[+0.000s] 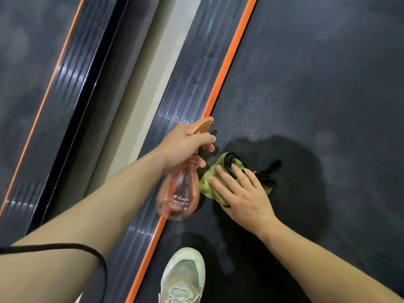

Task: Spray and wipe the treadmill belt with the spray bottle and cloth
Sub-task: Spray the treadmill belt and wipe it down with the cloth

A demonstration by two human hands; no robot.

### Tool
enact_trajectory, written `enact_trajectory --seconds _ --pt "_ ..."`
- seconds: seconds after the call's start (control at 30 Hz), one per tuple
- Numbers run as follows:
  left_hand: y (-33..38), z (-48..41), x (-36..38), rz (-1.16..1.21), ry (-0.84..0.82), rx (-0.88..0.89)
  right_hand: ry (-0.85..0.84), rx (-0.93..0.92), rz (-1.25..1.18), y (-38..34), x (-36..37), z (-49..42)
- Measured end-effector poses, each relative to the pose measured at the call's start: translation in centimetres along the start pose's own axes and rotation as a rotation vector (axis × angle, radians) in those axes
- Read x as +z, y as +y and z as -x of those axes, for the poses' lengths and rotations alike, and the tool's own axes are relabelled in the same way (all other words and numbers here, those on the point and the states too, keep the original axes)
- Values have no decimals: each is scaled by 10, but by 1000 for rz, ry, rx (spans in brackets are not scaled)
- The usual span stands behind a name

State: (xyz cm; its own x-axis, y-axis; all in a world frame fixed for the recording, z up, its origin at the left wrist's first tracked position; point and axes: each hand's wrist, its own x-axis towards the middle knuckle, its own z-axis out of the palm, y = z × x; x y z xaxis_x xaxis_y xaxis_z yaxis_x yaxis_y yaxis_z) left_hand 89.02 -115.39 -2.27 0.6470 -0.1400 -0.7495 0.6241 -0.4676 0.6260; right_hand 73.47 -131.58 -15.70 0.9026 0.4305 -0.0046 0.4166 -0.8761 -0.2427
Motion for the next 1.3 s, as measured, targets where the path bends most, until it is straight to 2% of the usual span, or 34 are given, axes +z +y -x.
enact_trajectory --seconds 0.1,0.3,0.5,0.63,0.77,0.83,0.9,0.93,1.0,1.07,1.13,1.2,1.23,1.3 --pt "-20 14 13 -26 -14 -15 -14 -8 5 -1 -1 39" --pt "-45 34 41 -130 -14 -5 -17 178 19 -14 0 74" --pt "-74 51 37 -229 141 -78 -26 270 -1 -19 1 84" --pt "-83 61 35 -215 62 -122 -71 285 -13 -21 -2 82" --pt "-93 73 26 -265 61 -165 -100 403 -17 -39 -5 95" --pt "-97 77 21 -296 79 -167 -128 328 -19 -52 -3 105" --pt "-100 75 16 -268 88 -162 -162 126 -23 -55 -1 102" --pt "-101 72 13 -252 90 -149 -162 35 -12 -47 -1 88" --pt "-101 67 7 -219 115 -115 -139 -22 -5 -21 -4 35" --pt "-99 62 -1 -169 149 -67 -86 67 11 16 -9 -38" --pt "-94 58 -8 -98 181 -34 -40 286 14 49 -18 -106" --pt "-88 53 -15 -13 214 -8 -10 493 -26 50 -24 -139" --pt "-84 50 -17 17 231 -2 6 539 -31 38 -22 -138" --pt "-74 43 -20 79 258 -6 0 439 1 2 -13 -102"
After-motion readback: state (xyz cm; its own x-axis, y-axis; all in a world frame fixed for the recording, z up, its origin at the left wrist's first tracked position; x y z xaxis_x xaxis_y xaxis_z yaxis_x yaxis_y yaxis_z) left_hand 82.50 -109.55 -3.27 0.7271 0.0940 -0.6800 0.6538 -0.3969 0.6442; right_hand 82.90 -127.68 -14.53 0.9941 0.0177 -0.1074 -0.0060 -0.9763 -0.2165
